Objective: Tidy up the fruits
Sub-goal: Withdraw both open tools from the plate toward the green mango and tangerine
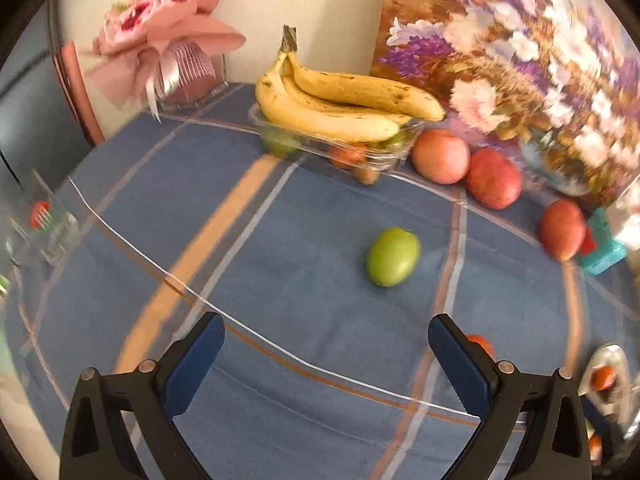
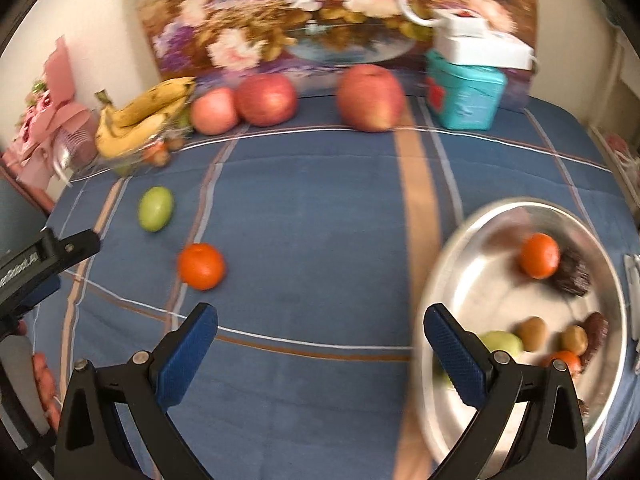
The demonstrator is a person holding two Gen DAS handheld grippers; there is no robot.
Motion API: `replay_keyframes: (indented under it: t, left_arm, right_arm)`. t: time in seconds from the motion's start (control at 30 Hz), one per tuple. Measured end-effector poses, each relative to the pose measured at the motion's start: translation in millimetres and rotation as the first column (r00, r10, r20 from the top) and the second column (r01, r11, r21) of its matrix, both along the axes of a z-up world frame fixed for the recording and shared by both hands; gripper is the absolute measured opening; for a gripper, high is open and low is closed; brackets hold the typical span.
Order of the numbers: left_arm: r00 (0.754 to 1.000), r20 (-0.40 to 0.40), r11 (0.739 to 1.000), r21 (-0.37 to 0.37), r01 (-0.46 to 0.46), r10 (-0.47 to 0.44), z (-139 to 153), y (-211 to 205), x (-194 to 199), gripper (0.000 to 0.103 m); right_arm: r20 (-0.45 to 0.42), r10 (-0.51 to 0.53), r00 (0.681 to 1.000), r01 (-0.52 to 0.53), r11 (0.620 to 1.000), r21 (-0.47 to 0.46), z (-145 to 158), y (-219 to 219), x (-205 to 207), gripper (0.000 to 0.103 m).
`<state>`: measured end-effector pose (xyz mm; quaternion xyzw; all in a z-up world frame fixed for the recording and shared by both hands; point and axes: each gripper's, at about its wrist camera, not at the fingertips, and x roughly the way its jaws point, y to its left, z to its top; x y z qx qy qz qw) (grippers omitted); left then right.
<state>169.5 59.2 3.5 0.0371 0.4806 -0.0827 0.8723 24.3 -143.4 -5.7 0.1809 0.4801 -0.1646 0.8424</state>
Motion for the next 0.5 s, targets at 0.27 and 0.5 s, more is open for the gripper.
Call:
replay_keyframes:
  t: [0.27,0.5]
  left_arm:
    - [1.000,-0.022,1.000,0.006,-0.009,0.009,-6.9,6.7,15.0,0.103]
    - [0.998,-0.055,0.997,-0.079,0.003,-0.008,-8.9,8.8,32.6,0.103]
  right_arm:
    - [0.014,0.040,0.999,-0.040,0.999,-0.005,-3.1,21.7,29.4,0.103]
    - [0.020,0.087,0.996,-0.087,0.996,-0.012,-6.4,31.9,54.9,0.103]
